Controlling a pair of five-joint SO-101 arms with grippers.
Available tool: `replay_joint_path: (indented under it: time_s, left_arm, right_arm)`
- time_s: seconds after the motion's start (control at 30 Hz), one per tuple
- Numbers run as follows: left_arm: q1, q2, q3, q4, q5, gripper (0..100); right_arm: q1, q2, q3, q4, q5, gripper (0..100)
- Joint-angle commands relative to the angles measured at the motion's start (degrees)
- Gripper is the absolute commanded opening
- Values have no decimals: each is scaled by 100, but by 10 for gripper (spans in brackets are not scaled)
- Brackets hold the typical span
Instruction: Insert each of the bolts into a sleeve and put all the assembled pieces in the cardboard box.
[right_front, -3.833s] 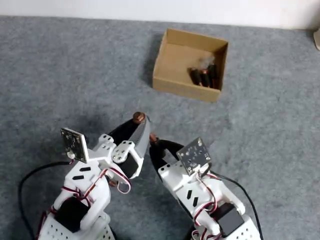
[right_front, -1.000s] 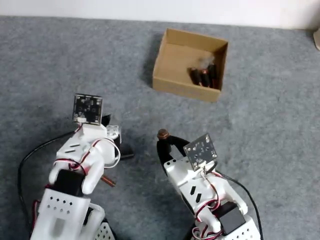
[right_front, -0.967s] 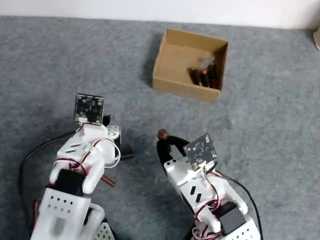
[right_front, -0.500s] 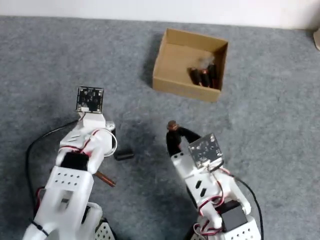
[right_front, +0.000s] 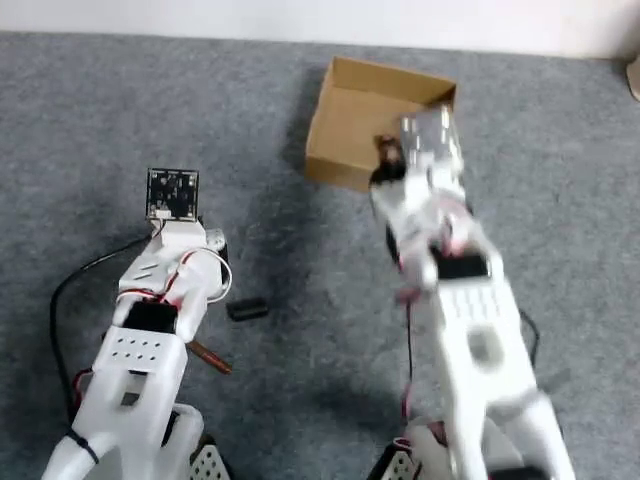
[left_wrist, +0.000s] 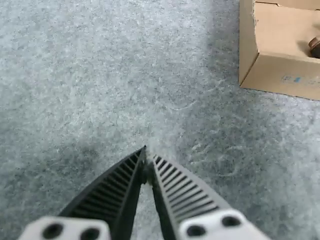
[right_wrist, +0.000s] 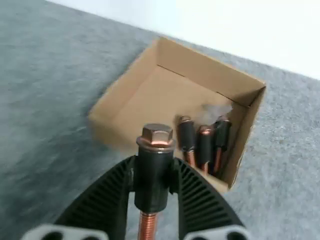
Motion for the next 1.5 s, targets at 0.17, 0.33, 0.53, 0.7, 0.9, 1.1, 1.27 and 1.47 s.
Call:
replay_joint_path:
  time_s: [0.17, 0.33, 0.53, 0.7, 0.9, 1.1, 1.27, 1.47]
  left_arm:
    - [-22, 13, -40, -158, 9, 6]
    - [127, 31, -40, -158, -18, 7]
    - [127, 31, -48, -158, -18, 7]
    - [127, 31, -48, -158, -18, 7]
    - [136, 31, -48, -158, -18, 7]
    - [136, 31, -48, -158, -18, 7]
    - [136, 31, -48, -158, -18, 7]
    - [136, 22, -48, -158, -18, 7]
  right_arm:
    - [444, 3635, -3363, 48, 62, 5]
    - [558, 4866, -4892, 593, 62, 5]
    - [734, 5842, -6229, 1068, 53, 5]
    - [804, 6273, -6976, 1490, 53, 5]
    - [804, 6431, -7380, 2079, 53, 39]
    - [796, 6404, -7398, 2905, 70, 361]
    - [787, 6325, -7433, 3574, 88, 386]
    - [400, 5499, -8075, 5147, 62, 385]
